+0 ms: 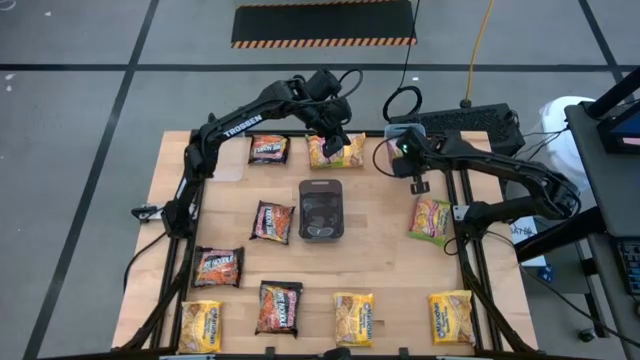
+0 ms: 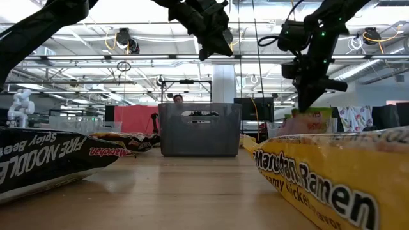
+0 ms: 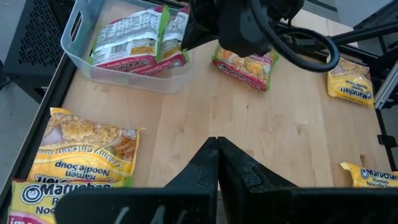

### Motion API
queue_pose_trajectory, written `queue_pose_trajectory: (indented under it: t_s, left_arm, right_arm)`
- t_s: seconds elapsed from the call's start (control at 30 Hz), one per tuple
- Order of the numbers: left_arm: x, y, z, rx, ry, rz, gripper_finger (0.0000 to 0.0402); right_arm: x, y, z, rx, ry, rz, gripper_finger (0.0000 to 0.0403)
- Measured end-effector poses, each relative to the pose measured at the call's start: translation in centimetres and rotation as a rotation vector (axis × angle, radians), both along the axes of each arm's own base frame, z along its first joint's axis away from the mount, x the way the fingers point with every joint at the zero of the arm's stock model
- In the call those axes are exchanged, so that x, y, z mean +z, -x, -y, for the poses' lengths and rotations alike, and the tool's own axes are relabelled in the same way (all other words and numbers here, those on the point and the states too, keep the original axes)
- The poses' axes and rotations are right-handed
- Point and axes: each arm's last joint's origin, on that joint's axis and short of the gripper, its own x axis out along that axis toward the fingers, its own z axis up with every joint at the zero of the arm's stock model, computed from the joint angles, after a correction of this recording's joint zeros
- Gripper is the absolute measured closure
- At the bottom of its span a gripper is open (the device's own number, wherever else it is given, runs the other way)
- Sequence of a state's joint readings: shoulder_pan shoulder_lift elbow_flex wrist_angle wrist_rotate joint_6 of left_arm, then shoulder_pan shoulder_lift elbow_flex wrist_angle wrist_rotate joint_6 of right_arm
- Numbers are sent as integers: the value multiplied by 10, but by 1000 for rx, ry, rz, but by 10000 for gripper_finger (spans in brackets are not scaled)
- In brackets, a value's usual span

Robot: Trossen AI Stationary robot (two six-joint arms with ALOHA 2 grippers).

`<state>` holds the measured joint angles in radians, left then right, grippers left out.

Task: Sort Maruchan noodles
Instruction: Adjust the green noodle pack

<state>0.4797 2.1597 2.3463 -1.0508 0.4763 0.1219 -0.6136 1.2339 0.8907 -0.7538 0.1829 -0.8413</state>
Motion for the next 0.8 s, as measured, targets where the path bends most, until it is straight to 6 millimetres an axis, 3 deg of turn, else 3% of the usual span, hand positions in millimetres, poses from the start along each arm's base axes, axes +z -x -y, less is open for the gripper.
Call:
queue_pose_trajectory:
  t_s: [0.53, 0.8]
  left_arm:
    - [0, -2, 5, -13, -3, 1, 396]
    - [0, -2, 5, -14, -4, 1, 396]
  right_arm:
    - [32, -1, 1, 4, -20, -8, 403]
    - [34, -1, -2, 19, -92, 22, 403]
